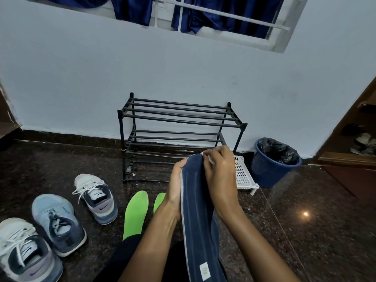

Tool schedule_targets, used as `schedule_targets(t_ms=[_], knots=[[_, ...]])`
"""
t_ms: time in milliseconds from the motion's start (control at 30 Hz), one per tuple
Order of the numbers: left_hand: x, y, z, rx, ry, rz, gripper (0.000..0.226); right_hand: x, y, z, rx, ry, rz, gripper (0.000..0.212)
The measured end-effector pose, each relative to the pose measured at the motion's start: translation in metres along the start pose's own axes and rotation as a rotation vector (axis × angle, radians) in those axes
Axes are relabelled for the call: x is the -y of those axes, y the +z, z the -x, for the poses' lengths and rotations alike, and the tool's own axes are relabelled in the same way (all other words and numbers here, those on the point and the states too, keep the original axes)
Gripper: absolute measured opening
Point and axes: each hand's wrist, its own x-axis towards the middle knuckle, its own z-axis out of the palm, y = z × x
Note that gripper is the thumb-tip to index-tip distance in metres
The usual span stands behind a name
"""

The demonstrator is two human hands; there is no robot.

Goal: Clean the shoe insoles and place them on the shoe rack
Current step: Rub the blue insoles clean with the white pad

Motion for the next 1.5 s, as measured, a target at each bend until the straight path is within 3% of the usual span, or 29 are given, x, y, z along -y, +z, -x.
schedule_targets(t_ms=[233, 467, 733, 967, 1133, 1267, 1433, 1500], knots=[[-0.001, -0.006, -0.003, -0.073, 0.004, 0.016, 0.05, -0.004, -0.001, 0.024, 0.054, -0.031, 0.034, 0.008], [0.004, -0.002, -0.001, -0.009, -0.025, -0.042, 0.035, -0.008, -0.004, 0.0, -0.018, 0.005, 0.007, 0.009], [0.001, -0.015, -0.007, -0.079, 0.008, -0.057, 0.054, 0.012, 0.008, 0.041, 0.083, -0.104, -0.046, 0.012], [0.005, -0.018, -0.011, -0.032, 0.007, -0.067, 0.044, 0.002, -0.003, 0.012, 0.018, -0.053, 0.077, 0.006], [0.0, -0.02, -0.008, -0.047, -0.041, -0.042, 0.061, 0.016, 0.003, 0.042, 0.092, -0.135, 0.017, 0.011], [0.002, -0.024, -0.012, -0.079, -0.053, -0.061, 0.069, 0.009, 0.0, 0.039, 0.138, -0.085, -0.068, 0.015], [0.005, -0.027, -0.01, -0.01, -0.018, -0.045, 0.041, -0.002, -0.001, 0.019, 0.126, 0.03, -0.073, 0.012], [0.001, -0.028, -0.008, -0.051, -0.026, -0.087, 0.045, 0.001, 0.0, 0.024, 0.154, 0.032, -0.126, 0.014]])
